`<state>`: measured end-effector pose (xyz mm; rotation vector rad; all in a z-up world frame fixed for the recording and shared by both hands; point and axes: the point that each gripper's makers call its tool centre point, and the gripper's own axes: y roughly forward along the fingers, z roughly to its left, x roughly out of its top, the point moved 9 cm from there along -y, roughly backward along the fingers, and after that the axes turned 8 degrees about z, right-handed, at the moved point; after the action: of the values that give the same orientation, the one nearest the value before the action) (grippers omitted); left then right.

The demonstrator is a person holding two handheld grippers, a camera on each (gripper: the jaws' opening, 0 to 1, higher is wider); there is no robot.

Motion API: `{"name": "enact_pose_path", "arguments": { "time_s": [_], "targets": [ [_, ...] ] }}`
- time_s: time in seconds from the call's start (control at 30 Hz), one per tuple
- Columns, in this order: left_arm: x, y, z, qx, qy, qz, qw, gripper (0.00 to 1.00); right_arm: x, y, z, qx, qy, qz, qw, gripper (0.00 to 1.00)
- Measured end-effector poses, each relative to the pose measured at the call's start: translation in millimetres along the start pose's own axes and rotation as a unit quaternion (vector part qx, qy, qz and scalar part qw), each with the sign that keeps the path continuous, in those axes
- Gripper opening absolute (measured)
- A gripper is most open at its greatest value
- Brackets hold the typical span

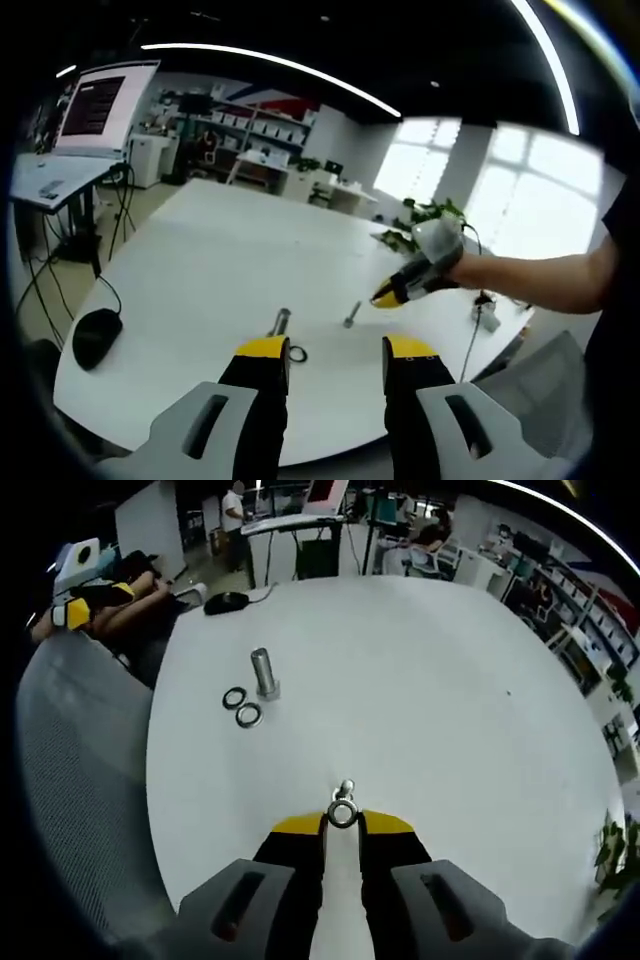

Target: Place the washer onto the threaded stud by aligning its center hole with the stud, sliding it down to the base, and recovering from edge contact or off-axis alignment until the washer reaches the visible bottom stop.

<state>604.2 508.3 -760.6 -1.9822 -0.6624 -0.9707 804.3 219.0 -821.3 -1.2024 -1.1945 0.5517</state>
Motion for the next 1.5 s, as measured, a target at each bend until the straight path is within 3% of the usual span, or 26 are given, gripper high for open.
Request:
{"name": "enact_pose_path", "arguments": {
  "time_s": [0.47,1.0,1.5],
  "targets": [
    [0.7,0,0.5,0.002,-0.003,-0.003,1.0000,0.35,17.5,15,-8,0.020,-0.023,0.033,0.9990,0.14],
    [0.2,1,1.7,0.004,-0.005,0.000,1.0000,0.35,14.2,29,-9,0.036,-0.024,0.050,0.9978,0.14],
    [-0.5,1,2.7,0.007,-0.009,0.004,0.9999,0.35,5.8,58,-10,0.052,-0.025,0.075,0.9955,0.14]
  ]
}}
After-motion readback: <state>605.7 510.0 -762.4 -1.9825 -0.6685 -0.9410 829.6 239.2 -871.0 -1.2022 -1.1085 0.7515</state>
